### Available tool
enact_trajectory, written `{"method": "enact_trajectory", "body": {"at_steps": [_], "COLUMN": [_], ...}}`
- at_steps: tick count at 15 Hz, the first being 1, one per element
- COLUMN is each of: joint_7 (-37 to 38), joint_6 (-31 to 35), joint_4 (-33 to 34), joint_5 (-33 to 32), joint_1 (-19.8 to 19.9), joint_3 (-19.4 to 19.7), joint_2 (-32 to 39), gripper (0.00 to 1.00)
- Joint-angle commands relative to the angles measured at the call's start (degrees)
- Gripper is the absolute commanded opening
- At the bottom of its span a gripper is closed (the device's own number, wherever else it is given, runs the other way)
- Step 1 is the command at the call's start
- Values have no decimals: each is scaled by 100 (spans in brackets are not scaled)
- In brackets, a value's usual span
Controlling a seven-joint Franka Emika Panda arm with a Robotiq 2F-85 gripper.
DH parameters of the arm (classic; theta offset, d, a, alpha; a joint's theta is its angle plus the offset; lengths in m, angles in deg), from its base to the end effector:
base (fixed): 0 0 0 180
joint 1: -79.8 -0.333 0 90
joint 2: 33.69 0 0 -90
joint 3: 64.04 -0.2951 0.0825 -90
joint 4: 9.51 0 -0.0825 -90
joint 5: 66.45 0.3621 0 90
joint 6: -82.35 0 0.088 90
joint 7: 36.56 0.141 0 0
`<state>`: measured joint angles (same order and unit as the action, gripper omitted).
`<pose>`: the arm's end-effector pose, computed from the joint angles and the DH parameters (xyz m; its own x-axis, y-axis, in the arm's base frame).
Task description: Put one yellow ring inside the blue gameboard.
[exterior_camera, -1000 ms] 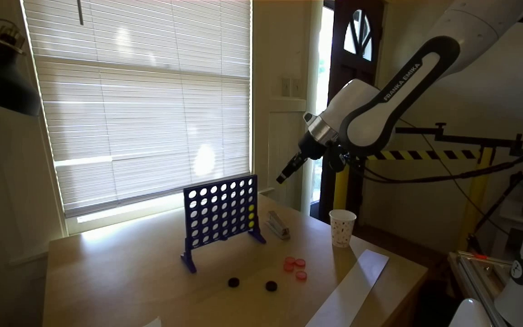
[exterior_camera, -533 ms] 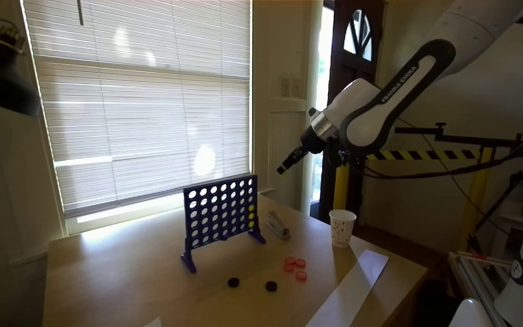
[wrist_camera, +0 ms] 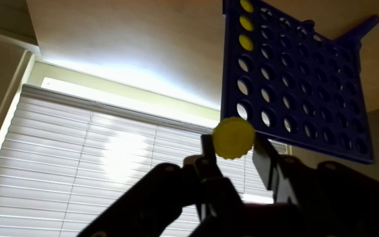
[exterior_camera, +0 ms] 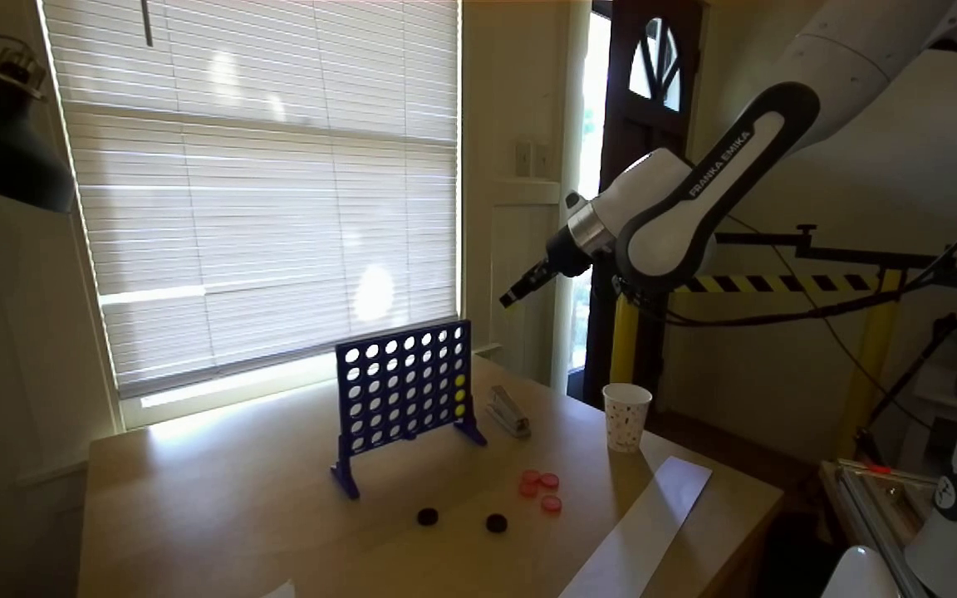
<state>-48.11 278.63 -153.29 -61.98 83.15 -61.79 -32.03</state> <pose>0.5255 -0.0612 0.3532 0.6386 0.0652 0.7668 -0.0340 -0.9930 0.1127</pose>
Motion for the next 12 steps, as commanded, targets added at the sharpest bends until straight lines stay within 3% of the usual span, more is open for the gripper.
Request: {"method": "enact_trajectory", "body": {"at_steps": [1,12], "joint_7": [-43,154], "joint_6": [433,1206], "joint_4": [199,532], "joint_5": [74,-172], "joint_1": [-64,-173], "joint_3": [-36,-9], "joint_2": [276,836], "gripper": [10,10]}}
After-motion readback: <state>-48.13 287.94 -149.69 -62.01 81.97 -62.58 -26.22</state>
